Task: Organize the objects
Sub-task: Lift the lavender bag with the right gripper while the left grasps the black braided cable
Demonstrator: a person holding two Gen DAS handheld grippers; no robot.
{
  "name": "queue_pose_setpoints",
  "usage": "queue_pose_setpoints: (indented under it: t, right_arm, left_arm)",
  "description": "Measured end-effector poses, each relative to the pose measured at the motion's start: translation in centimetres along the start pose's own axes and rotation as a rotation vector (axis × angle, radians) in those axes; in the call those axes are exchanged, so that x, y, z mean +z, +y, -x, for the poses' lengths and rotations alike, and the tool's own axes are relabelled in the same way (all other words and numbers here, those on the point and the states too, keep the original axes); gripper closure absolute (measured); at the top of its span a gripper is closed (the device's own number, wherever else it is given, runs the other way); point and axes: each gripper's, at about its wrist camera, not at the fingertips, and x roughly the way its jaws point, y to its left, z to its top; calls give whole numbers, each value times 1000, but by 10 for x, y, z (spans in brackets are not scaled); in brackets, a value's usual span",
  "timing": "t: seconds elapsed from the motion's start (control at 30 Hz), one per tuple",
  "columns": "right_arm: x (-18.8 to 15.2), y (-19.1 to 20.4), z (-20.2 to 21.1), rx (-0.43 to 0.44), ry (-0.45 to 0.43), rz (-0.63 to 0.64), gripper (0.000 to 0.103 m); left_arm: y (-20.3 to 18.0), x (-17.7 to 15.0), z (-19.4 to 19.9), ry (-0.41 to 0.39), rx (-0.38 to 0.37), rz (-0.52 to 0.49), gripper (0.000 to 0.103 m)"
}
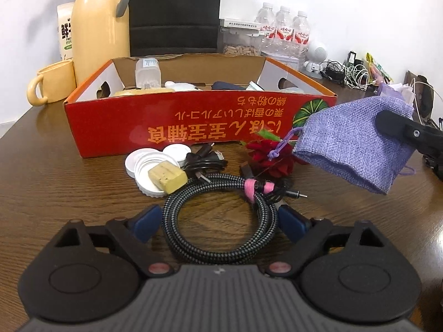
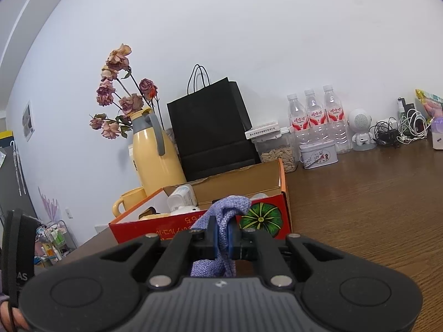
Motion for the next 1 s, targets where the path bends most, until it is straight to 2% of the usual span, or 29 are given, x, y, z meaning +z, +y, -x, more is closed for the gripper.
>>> queue_pose_setpoints:
  t: [0.13, 0.37, 1.0]
  right_arm:
    - [0, 0, -1, -5, 1, 1, 97]
    - [-1, 0, 1, -1, -10, 3, 97]
    - [13, 5, 9, 7, -69, -17, 97]
  left_arm:
    - [0, -5, 8, -8, -6, -13, 15]
    - [-6, -18, 38, -75, -7, -83, 15]
    - [13, -7, 93, -274, 37, -83, 17]
